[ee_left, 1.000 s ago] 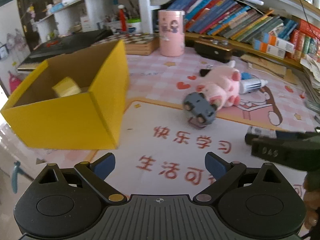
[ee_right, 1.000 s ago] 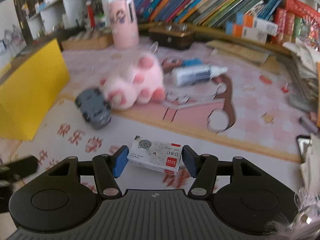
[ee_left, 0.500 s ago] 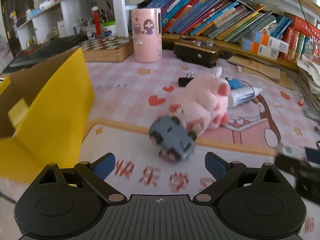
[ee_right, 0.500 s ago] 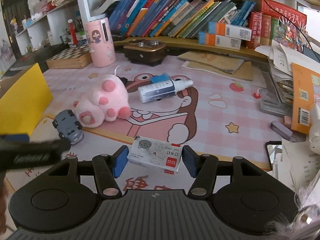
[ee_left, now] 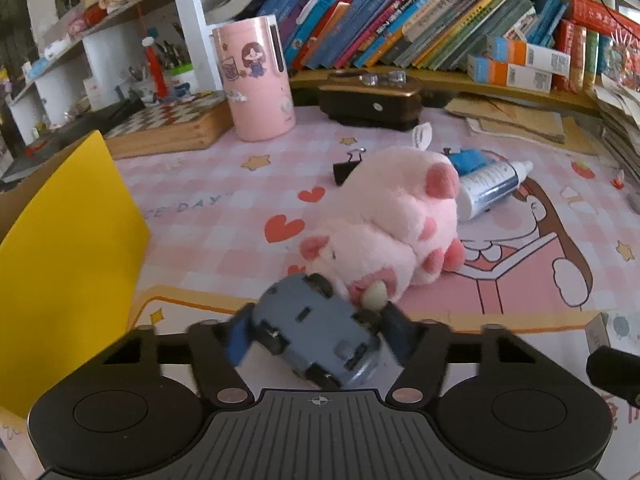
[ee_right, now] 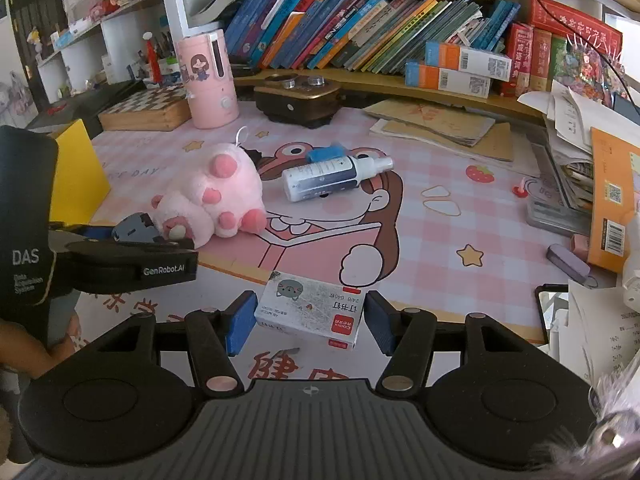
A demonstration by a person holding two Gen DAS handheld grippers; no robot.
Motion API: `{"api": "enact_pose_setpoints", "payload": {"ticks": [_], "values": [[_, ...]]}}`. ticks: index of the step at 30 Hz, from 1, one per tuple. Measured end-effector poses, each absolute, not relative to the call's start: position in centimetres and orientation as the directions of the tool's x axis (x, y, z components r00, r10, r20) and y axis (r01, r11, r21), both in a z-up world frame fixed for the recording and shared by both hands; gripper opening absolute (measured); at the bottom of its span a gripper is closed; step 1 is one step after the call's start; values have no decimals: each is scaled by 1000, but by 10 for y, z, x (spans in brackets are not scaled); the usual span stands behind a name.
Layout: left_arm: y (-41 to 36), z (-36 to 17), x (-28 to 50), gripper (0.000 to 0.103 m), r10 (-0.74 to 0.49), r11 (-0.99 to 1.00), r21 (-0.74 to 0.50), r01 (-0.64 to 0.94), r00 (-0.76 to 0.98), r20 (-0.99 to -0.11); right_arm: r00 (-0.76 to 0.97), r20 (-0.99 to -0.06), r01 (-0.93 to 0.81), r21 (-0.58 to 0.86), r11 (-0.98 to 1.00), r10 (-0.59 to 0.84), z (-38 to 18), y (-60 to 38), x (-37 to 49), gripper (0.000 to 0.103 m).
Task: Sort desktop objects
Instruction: 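Close the left tool on the grey toy car while the right tool holds the carton, then lift the toy car with the left tool while the right tool carries the carton toward the yellow box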
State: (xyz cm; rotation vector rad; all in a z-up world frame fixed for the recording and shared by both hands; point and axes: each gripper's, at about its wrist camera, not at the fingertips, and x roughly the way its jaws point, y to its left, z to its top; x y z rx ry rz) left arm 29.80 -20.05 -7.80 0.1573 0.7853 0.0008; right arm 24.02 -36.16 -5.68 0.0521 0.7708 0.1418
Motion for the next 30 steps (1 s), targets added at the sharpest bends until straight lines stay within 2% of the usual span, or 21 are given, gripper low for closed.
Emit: {"api": "enact_pose_setpoints", "payload": {"ticks": [11,20,30], "values": [[-183,-49,267,61,-20,995,54,78,731,-682,708,-685,-144,96,985,170,-54,-352,235,56],[-160,-20,222,61,-83,996,-64,55,745,-662,707,-679,-177,101,979,198,-47,-344,227,56],[-136,-5,183,61,-77,993,-122,-3,759,-647,689,-679,-245,110,963,253,-35,-327,213,56]]}}
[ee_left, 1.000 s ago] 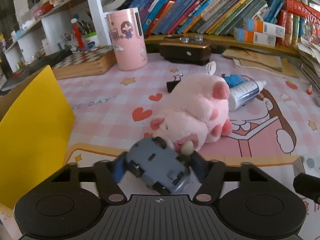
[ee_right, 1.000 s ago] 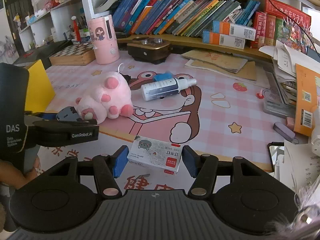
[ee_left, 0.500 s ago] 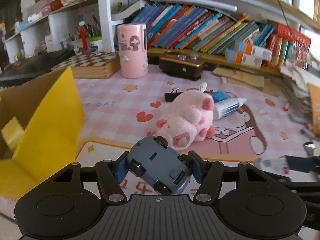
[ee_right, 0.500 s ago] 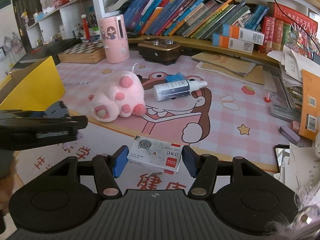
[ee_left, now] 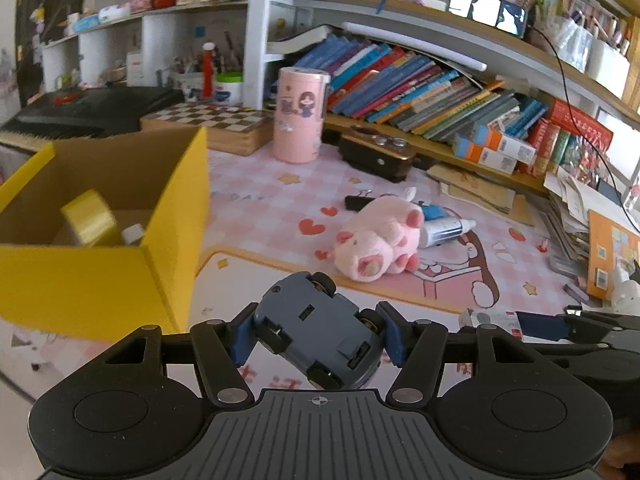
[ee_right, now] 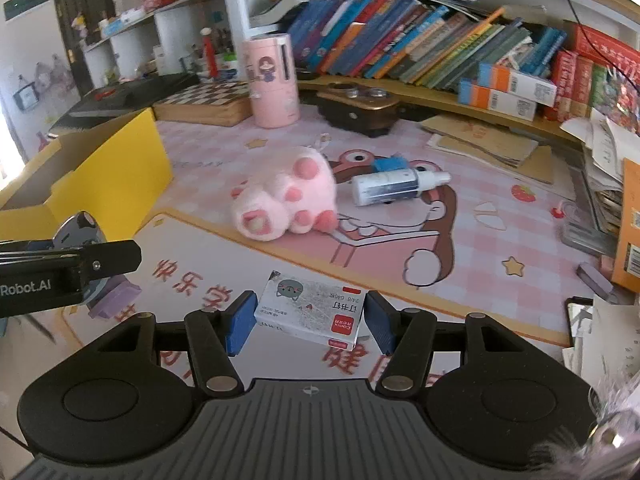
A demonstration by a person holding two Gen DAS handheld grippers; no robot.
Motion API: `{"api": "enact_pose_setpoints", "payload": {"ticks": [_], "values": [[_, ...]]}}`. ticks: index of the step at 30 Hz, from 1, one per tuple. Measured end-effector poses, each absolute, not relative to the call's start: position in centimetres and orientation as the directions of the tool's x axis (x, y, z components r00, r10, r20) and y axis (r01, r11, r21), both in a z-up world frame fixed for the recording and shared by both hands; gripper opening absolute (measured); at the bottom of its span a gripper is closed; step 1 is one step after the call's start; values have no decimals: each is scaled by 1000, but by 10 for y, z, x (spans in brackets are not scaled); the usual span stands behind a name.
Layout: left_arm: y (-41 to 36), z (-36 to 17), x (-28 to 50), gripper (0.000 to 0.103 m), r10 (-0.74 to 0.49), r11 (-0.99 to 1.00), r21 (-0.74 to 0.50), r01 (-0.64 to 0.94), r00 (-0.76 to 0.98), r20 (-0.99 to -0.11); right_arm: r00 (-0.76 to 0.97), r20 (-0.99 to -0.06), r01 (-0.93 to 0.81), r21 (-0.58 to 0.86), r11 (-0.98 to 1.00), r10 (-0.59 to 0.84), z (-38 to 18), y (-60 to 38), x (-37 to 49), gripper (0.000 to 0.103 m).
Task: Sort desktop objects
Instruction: 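Lift the toy car with the left tool while the right tool carries the carton toward the yellow box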
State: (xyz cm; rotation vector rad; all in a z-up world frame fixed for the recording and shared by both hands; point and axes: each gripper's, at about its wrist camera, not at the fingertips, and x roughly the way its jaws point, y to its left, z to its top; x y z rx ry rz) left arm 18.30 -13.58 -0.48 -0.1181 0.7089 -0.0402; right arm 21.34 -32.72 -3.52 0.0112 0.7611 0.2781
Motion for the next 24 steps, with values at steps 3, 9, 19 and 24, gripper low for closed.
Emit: {"api": "enact_pose_setpoints", "payload": {"ticks": [3,9,19,24], "values": [[-127,-7,173,61,-67,990,-137,-31,754,-654,678,-686,-262,107,959,262,-35,-320,210,56],[-113,-9,159,61,-63,984,-166,-63,750,-659,652,-707,-281,111,953,275,-36,-307,202,56],[-87,-7,134,61,-73,981,-186,-61,765,-640,649,-708,-294,104,950,278,-32,-281,179,56],[-68,-5,119,61,-84,978,-200,-58,771,-631,652,-707,-297,94,950,273,-28,-263,163,56]]}}
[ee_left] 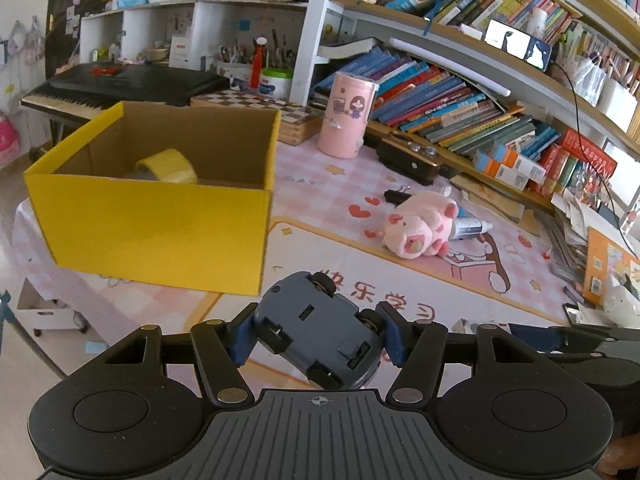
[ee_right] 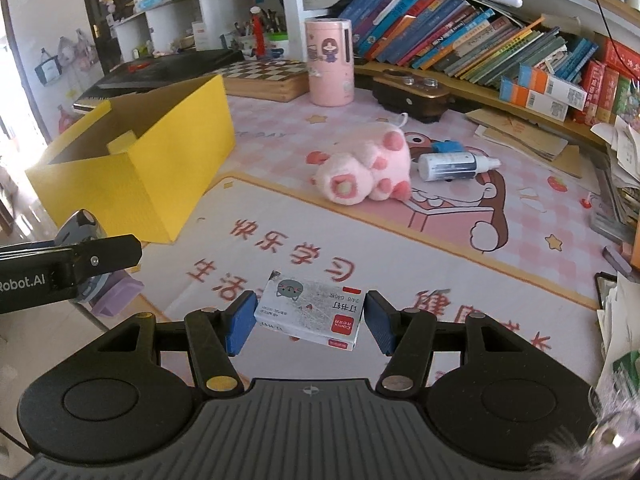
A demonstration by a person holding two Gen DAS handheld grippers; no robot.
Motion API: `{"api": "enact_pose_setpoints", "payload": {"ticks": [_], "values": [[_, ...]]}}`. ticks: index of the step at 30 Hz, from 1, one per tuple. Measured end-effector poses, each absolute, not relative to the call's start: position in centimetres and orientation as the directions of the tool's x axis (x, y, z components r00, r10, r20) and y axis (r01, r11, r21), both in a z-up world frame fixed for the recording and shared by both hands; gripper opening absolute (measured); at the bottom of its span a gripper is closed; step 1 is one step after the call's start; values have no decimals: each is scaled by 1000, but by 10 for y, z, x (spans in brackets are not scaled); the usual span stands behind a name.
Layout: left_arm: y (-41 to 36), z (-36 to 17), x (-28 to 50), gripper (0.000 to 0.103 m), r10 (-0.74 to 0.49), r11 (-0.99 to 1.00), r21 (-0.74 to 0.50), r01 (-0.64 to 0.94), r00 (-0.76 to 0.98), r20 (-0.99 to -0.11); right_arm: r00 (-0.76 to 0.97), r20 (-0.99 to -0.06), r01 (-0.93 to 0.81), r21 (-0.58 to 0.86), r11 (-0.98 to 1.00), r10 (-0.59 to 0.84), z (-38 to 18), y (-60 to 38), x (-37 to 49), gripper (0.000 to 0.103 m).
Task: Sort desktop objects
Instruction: 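Lift the toy car with the left tool while the right tool carries the carton toward the yellow box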
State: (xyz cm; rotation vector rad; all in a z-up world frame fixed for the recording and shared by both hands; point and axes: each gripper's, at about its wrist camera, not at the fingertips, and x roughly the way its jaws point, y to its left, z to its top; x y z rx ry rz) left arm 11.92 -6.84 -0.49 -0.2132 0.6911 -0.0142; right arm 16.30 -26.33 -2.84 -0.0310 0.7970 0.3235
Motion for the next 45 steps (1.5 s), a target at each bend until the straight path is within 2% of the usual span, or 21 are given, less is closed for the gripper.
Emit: {"api": "enact_pose_setpoints", "payload": {"ticks": [33,45], "values": [[42,0,13,61,-121,970,-241,-40,778,-616,648,-709,-287,112,951,279,-25,-150,48,56],[70,2,-15,61,-88,964,-254,-84,798,-596,642,-700,-341,105,934,313,-21,-117,28,56]]}}
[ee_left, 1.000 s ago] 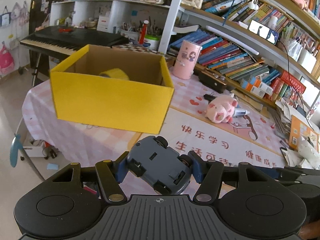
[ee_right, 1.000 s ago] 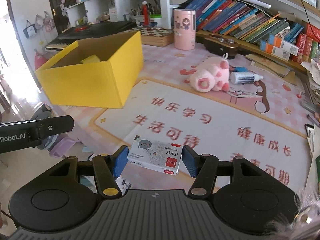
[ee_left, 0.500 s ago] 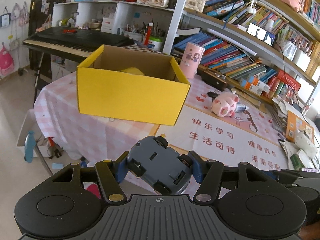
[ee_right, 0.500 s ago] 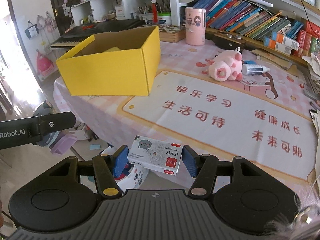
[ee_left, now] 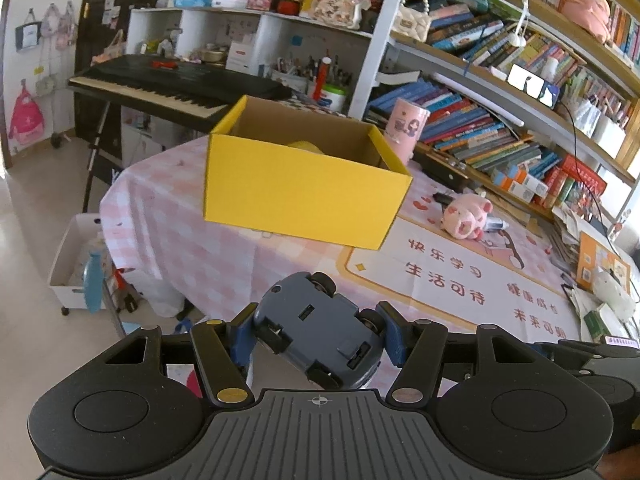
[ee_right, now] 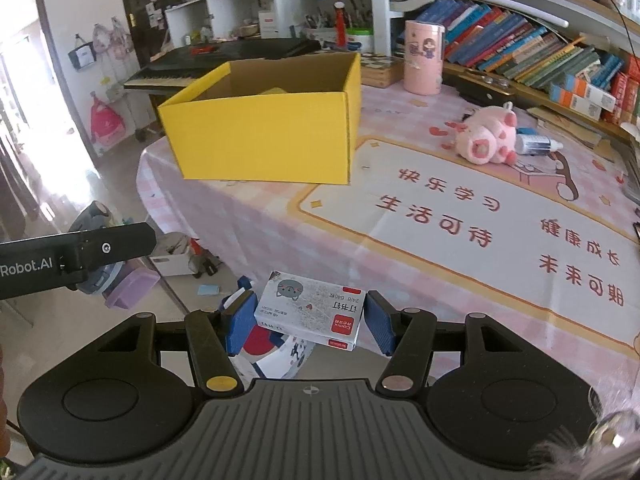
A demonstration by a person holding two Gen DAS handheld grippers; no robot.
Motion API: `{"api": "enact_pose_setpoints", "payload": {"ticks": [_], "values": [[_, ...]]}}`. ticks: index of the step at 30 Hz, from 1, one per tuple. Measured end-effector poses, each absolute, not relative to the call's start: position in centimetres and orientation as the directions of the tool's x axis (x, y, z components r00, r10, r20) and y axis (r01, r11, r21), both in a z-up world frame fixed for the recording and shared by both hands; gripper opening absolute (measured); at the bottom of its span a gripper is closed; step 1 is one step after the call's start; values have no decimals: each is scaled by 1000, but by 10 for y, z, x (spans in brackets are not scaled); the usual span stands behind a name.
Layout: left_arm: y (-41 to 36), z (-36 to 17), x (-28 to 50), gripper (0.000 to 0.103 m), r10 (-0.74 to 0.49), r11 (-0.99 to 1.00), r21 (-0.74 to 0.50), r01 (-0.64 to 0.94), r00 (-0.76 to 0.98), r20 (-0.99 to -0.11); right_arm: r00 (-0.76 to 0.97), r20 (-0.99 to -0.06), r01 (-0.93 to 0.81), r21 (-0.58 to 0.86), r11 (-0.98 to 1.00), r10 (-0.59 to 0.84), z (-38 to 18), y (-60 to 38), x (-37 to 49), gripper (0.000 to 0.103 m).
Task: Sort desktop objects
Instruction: 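Lift the toy car with the left tool while the right tool carries the carton toward the yellow box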
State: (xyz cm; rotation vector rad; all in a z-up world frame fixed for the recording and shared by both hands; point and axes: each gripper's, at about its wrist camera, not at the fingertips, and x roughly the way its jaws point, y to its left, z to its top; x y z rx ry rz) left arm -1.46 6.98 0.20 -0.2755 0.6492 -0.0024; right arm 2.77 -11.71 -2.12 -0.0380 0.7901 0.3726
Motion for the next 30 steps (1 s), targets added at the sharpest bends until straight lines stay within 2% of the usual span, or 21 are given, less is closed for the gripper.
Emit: {"api": "enact_pose_setpoints", "payload": {"ticks": [12,30], "values": [[88,4,-27,61,-50,955,-267,-132,813,-581,634,-693,-399,86,913,342,-17,-94,22,56],[90,2,-16,61,-68,952,-280,-122,809,-584,632,-702,-400,69,914,329,-16,-90,31,56]]}}
